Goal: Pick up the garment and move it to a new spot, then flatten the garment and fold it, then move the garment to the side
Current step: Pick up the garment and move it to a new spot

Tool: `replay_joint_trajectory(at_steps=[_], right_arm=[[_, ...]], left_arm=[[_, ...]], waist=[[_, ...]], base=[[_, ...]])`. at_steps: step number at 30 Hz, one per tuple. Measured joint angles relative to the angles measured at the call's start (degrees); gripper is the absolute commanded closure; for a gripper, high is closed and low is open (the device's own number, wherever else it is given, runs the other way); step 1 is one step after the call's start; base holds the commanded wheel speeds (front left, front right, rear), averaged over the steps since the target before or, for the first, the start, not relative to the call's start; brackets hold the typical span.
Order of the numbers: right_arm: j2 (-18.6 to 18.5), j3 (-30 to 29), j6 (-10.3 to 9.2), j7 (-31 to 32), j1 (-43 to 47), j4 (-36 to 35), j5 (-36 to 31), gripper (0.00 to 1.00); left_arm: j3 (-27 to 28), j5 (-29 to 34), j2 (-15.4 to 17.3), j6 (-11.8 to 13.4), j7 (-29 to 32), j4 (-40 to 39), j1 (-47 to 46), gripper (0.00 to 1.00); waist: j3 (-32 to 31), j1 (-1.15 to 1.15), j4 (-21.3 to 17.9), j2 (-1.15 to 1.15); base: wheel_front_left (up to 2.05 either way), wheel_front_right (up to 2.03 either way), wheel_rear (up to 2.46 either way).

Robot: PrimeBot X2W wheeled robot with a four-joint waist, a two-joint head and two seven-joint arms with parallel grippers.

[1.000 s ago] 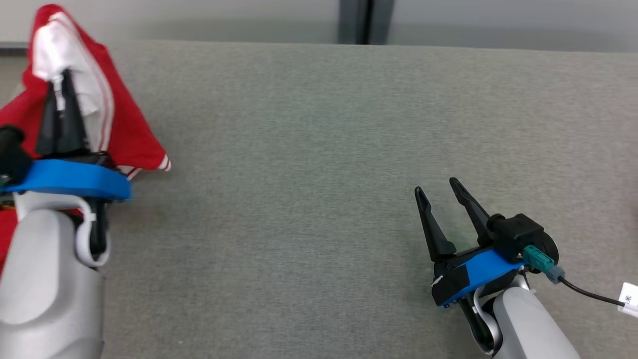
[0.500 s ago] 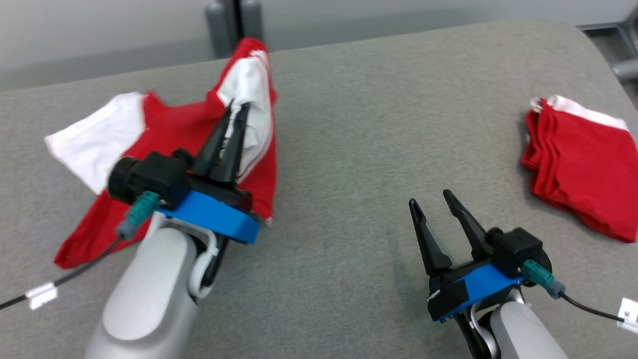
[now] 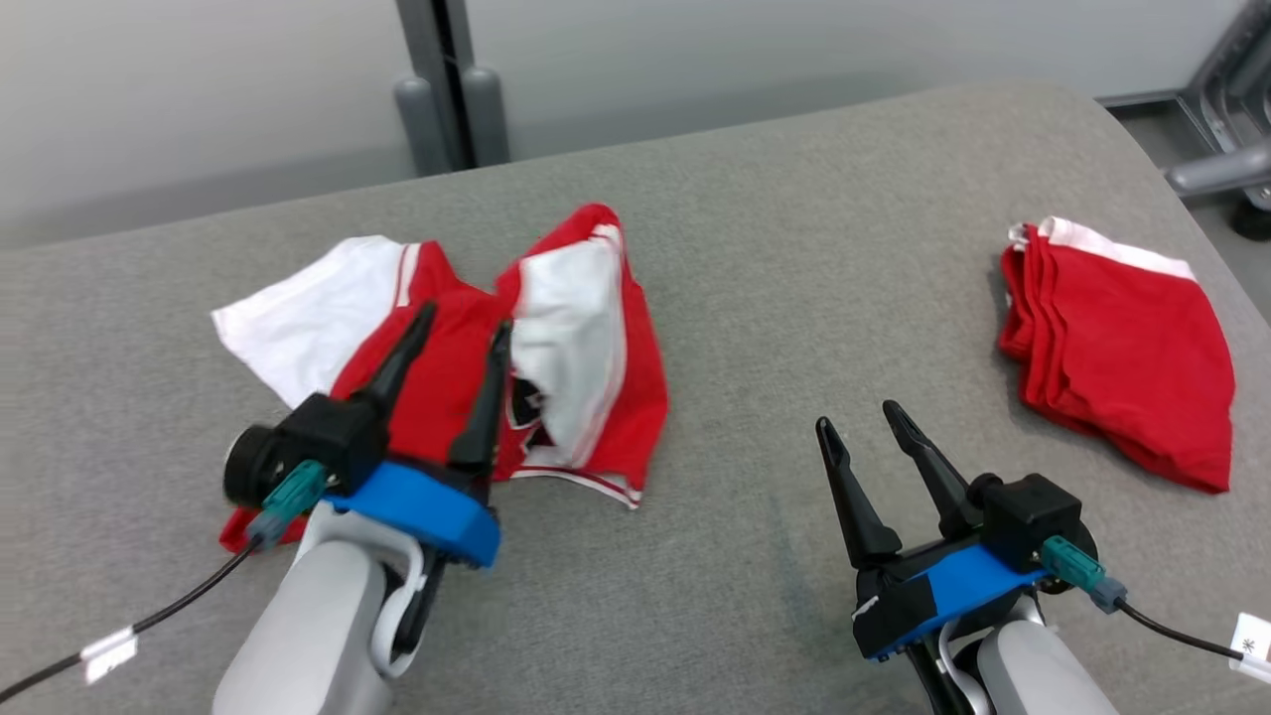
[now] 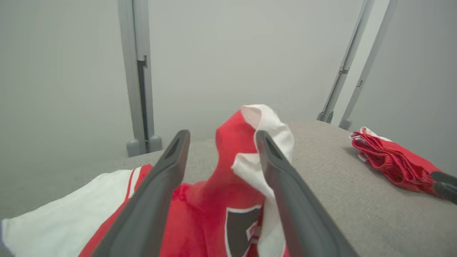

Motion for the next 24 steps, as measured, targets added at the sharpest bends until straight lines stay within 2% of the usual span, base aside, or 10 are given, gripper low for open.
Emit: replay_joint_trajectory(at_steps=[3,8,14,24], right_arm=[[-0.01,-0.23,0.00,0.00,0.32,0.25,-0.01,0.00],[0.00,-1.21,0.00,0.00,0.85,1.13,-0.02,0.00],[0.08,-2.79,0.00,0.01,2.15,2.42,0.09,0.00],[0.02,-4.90,0.00,0.00,4.77,4.13,0.15,0.00]], left_arm=[[4.09,1.27,-0.01,0.09,0.00,1.09,3.06,0.00],[12.71,3.23,-0.64,2.04,0.00,1.21,8.03,0.00],[20.19,6.36,-2.02,2.49,0.00,1.22,14.82,0.00],[27.09,10.63,-5.12,1.72,0.00,0.58,21.98,0.00]], waist=[[-1.32,0.00,1.74,0.00],[-3.58,-0.01,4.86,-0.01],[-6.00,0.00,8.13,-0.01],[-8.81,-0.01,8.32,-0.01]], base=[[0.00,0.00,0.00],[0.00,0.00,0.00],[0.00,0.00,0.00],[0.00,0.00,0.00]])
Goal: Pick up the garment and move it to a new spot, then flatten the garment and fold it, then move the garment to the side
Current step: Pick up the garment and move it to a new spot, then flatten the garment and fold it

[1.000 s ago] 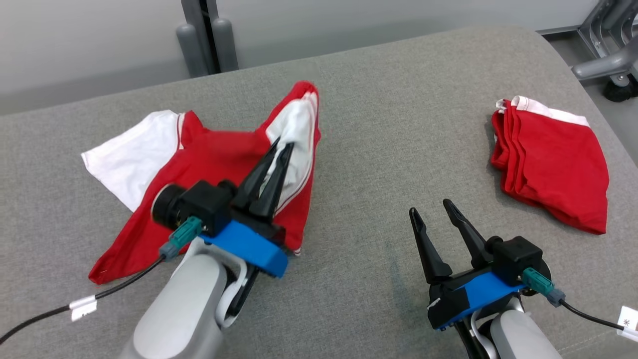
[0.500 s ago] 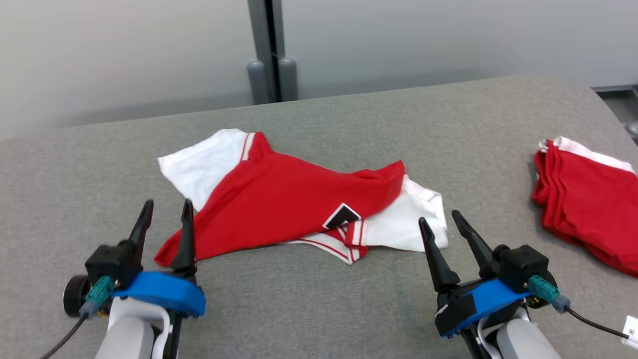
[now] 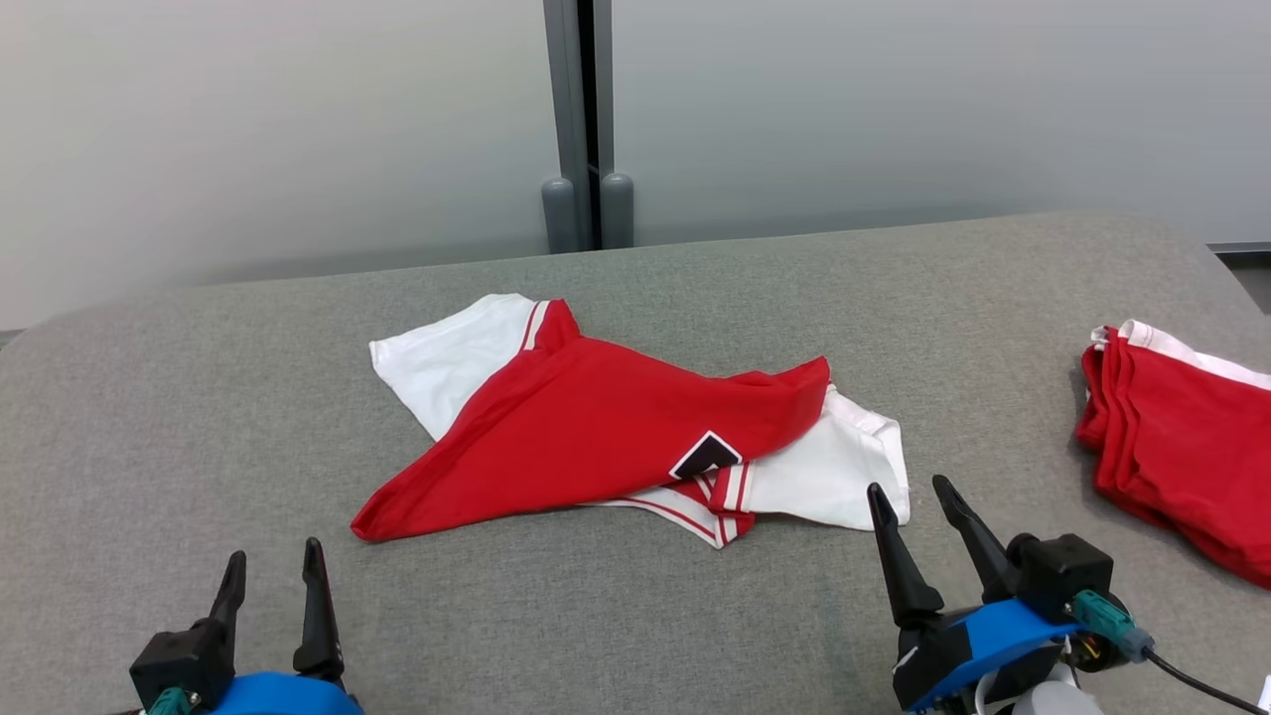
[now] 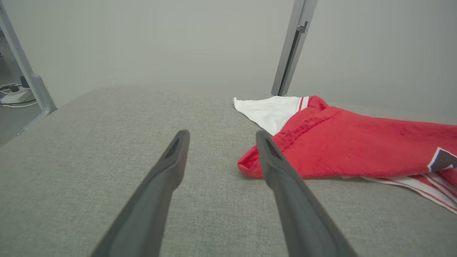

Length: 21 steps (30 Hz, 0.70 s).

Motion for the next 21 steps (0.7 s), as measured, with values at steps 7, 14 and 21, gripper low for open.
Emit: replay_joint_trajectory(at_steps=[7,14,21], right_arm=[[0.00,-0.55,0.00,0.01,0.67,0.26,-0.21,0.00],[-0.02,-2.14,0.00,0.01,-0.62,2.93,-1.83,0.00],[0.01,-6.15,0.00,0.00,-2.60,7.54,-2.01,0.00]], left_arm=[[0.84,1.64,-1.34,-0.78,0.00,-0.02,0.54,0.00],[0.20,2.18,-1.77,-1.69,-0.01,-0.20,-0.76,0.00],[-0.90,2.15,-1.76,-1.87,0.00,-0.01,-1.78,0.00]], waist=[[0.34,0.01,-0.30,0.00],[2.48,0.01,0.40,0.00],[5.11,0.01,2.49,0.01]], base=[[0.00,0.00,0.00],[0.00,0.00,0.00],[0.00,0.00,0.00]])
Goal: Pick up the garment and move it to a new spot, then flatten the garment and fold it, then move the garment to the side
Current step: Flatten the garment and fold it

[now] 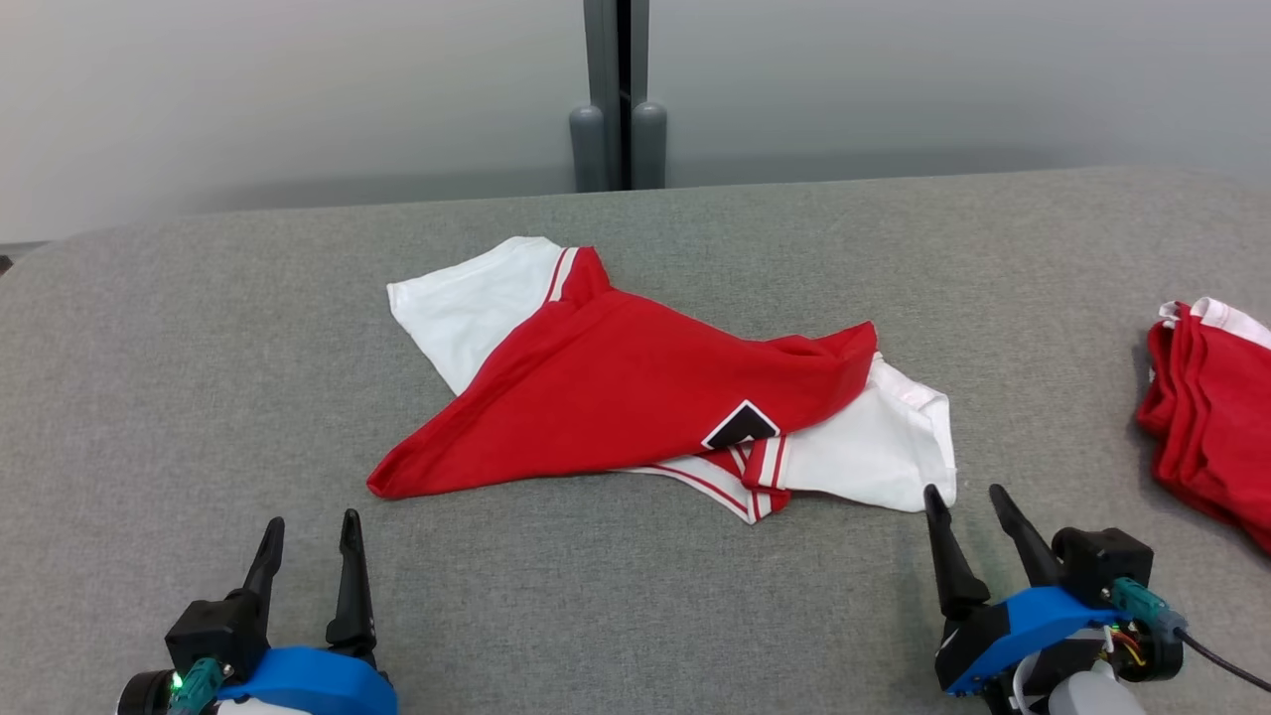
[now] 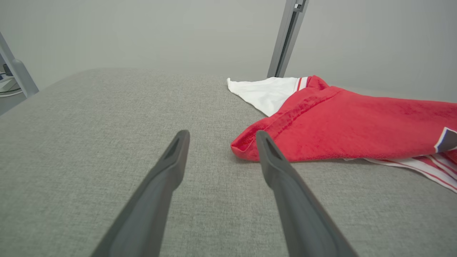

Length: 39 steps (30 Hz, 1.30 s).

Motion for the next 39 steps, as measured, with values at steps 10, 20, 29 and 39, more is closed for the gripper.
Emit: replay_joint_trajectory(at_steps=[10,20,29,39], right_arm=[[0.01,-6.75,0.00,0.01,-4.21,8.43,-1.71,0.00],[-0.32,-6.25,-0.04,-0.42,-7.40,13.71,-0.09,1.00],[-0.01,-11.45,0.00,-0.07,-12.21,-8.16,-9.37,1.00],[-4.07,-7.17,0.00,1.52,-31.77,-17.59,-22.21,1.00]], left_arm=[[-3.56,-2.08,2.01,-0.18,0.00,-0.27,-2.04,0.00],[-3.59,-3.14,2.94,-0.18,0.00,-0.27,-2.33,0.00],[-3.77,-3.21,1.99,-0.18,-0.01,-0.43,-2.48,0.00],[-5.26,-3.04,0.26,-0.18,0.00,0.51,-1.19,0.00]], waist=[[3.47,0.00,3.98,0.00],[4.69,0.00,4.82,0.00],[2.56,0.00,3.63,0.01],[-1.09,0.00,4.77,0.00]], base=[[0.00,0.00,0.00],[0.00,0.00,0.00],[0.00,0.00,0.00],[0.00,0.00,0.00]])
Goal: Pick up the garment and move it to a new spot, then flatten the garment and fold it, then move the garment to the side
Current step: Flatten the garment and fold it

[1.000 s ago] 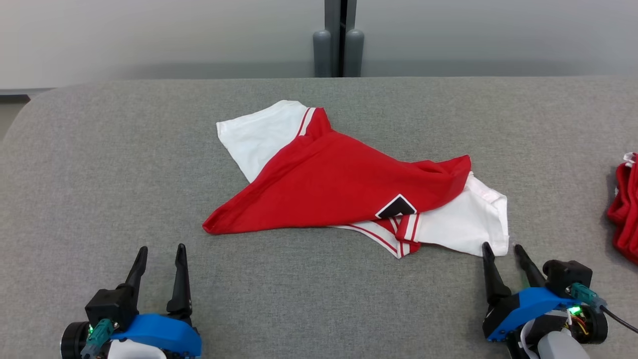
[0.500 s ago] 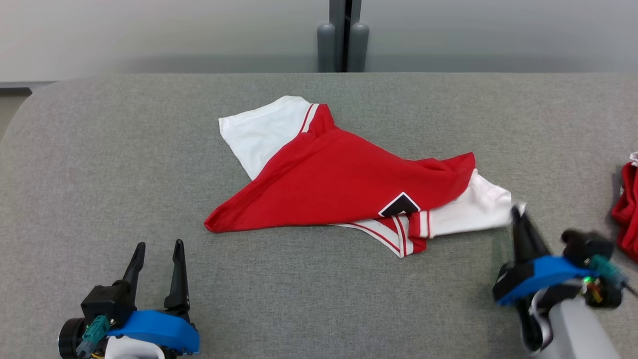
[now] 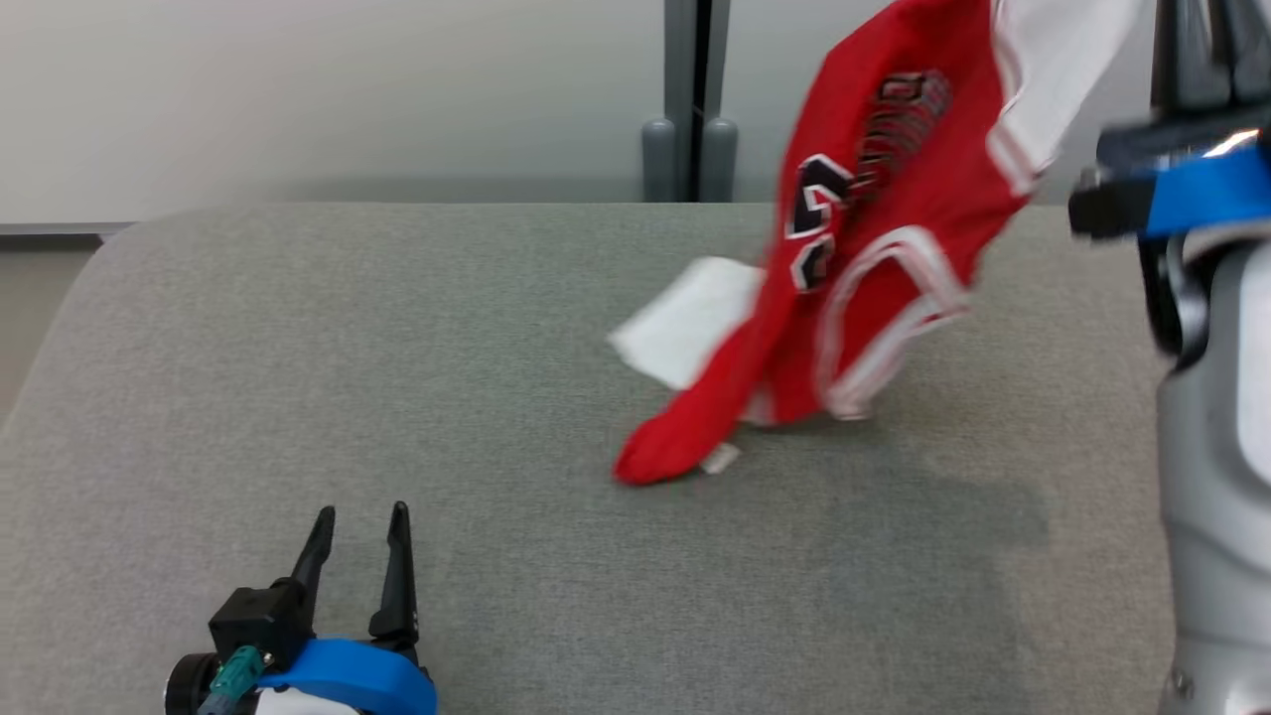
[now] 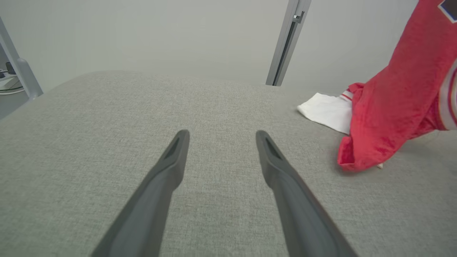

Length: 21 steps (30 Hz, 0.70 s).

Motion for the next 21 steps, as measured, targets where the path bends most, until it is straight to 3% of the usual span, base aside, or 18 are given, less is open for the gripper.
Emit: replay_joint_trajectory(at_steps=[5,10,16,21], right_arm=[[-3.93,7.48,0.01,2.71,-11.85,2.71,-1.48,1.00],[-6.24,14.94,0.02,3.10,-20.82,11.40,-2.57,1.00],[-5.38,19.67,0.02,-0.43,-31.23,19.13,-2.52,1.00],[-5.45,18.41,0.02,-1.31,-32.33,20.89,-0.81,1.00]], left_arm=[[-1.57,-0.11,-0.32,-0.01,-0.01,0.51,0.01,0.00],[-4.00,-0.47,-0.49,-0.01,0.00,1.59,-0.14,0.00],[-4.70,-0.58,-0.59,-0.01,0.00,2.82,0.27,0.00],[-4.16,-0.58,-0.62,-0.01,0.00,3.14,1.63,0.00]], waist=[[-0.42,0.00,3.15,0.00],[-1.02,0.01,8.19,0.00],[-1.60,0.00,13.73,0.00],[-2.37,0.00,14.46,0.00]], base=[[0.00,0.00,0.00],[0.00,0.00,0.00],[0.00,0.00,0.00],[0.00,0.00,0.00]])
